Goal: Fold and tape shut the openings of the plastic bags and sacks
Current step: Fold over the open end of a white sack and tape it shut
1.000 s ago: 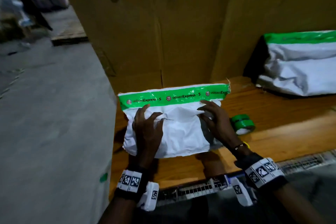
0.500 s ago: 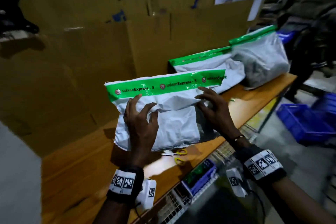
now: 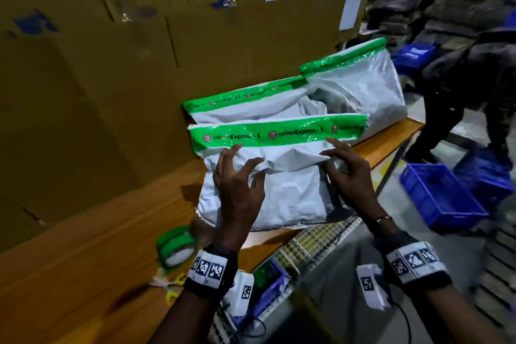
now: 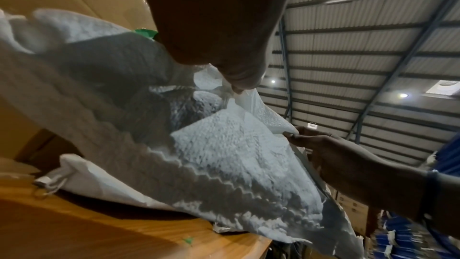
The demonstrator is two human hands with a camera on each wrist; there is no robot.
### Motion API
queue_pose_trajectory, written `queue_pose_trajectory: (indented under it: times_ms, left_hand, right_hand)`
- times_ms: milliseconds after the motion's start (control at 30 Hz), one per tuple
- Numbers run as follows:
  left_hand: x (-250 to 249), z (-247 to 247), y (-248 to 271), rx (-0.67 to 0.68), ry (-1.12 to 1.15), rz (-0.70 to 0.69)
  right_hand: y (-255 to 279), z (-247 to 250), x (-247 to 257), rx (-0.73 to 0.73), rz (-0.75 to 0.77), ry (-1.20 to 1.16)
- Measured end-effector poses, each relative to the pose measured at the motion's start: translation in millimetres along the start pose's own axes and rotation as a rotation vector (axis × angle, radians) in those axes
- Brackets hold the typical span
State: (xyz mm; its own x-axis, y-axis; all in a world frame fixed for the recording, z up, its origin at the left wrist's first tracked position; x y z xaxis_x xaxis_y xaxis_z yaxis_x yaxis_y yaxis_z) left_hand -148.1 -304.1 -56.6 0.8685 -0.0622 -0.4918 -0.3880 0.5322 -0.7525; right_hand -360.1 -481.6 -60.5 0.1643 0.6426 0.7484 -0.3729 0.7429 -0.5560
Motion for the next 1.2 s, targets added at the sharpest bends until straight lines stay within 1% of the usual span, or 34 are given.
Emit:
queue_pose_trajectory:
  times_ms: [100, 200, 333, 467, 567, 667, 700, 733, 800, 833, 900, 967, 1000, 1067, 1133, 1200]
  left_hand:
    - [-5, -43, -12, 0.008, -0.024, 0.039]
    - [0, -84, -22, 0.008, -0.051, 0.086]
    - [17, -146, -32, -0.007, -0.098, 0.155]
    - [38, -209, -44, -0.063, -0.128, 0.200]
    - [51, -250, -56, -0.086, -0.189, 0.205]
    - [67, -281, -65, -0.059, -0.258, 0.190]
    - [74, -291, -65, -0.013, -0.300, 0.208]
    - [84, -302, -62, 0.063, -0.363, 0.251]
    - [109, -319, -46, 0.272, -0.459, 0.375]
    - [119, -327, -37, 0.354, -0.492, 0.428]
    - [130, -335, -24, 0.441, -0.551, 0.455]
    - [128, -335, -22, 0.458, -0.612, 0.478]
    - [123, -335, -23, 0.448, -0.641, 0.498]
    - [101, -335, -24, 0.403, -0.696, 0.554]
    - [81, -344, -15, 0.372, -0.731, 0.595]
    - [71, -356, -1, 0.388, -0.712, 0.657]
  right_hand:
    - [-35, 11, -40, 0.055, -0.017, -0.028]
    - [-71, 11, -76, 0.086, -0.011, -0.054]
    - [-121, 1, -127, 0.153, -0.009, -0.104]
    - [-170, -14, -189, 0.243, -0.002, -0.104]
    - [-203, -25, -226, 0.296, 0.007, -0.110]
    - [-227, -39, -261, 0.359, 0.023, -0.115]
    - [-230, -46, -274, 0.395, 0.024, -0.107]
    - [-230, -53, -289, 0.439, 0.022, -0.078]
    - [-216, -65, -316, 0.490, 0.028, 0.073]
    - [-209, -69, -327, 0.513, 0.034, 0.146]
    - [-198, -72, -339, 0.529, 0.026, 0.250]
    - [-193, -68, -338, 0.541, 0.024, 0.325]
    - [-192, -64, -332, 0.535, 0.049, 0.353]
    - [-189, -56, -317, 0.545, 0.148, 0.353]
    - [-184, -57, -319, 0.602, 0.215, 0.320]
    - [-182, -63, -334, 0.691, 0.229, 0.340]
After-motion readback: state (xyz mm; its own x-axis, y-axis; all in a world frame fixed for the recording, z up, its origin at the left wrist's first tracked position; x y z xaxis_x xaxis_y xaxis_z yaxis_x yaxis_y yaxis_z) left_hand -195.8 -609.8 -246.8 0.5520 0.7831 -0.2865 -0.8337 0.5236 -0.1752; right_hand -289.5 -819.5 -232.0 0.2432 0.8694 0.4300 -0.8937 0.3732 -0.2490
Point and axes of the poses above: each hand's wrist, its own y-axis away from the middle knuckle, its own z-axis out of the back of the hand, x = y × z, the point moved 5 cm from there along -y, towards the middle knuckle, and after that the axes turned 6 degrees about -z, right-handed, at the moved point
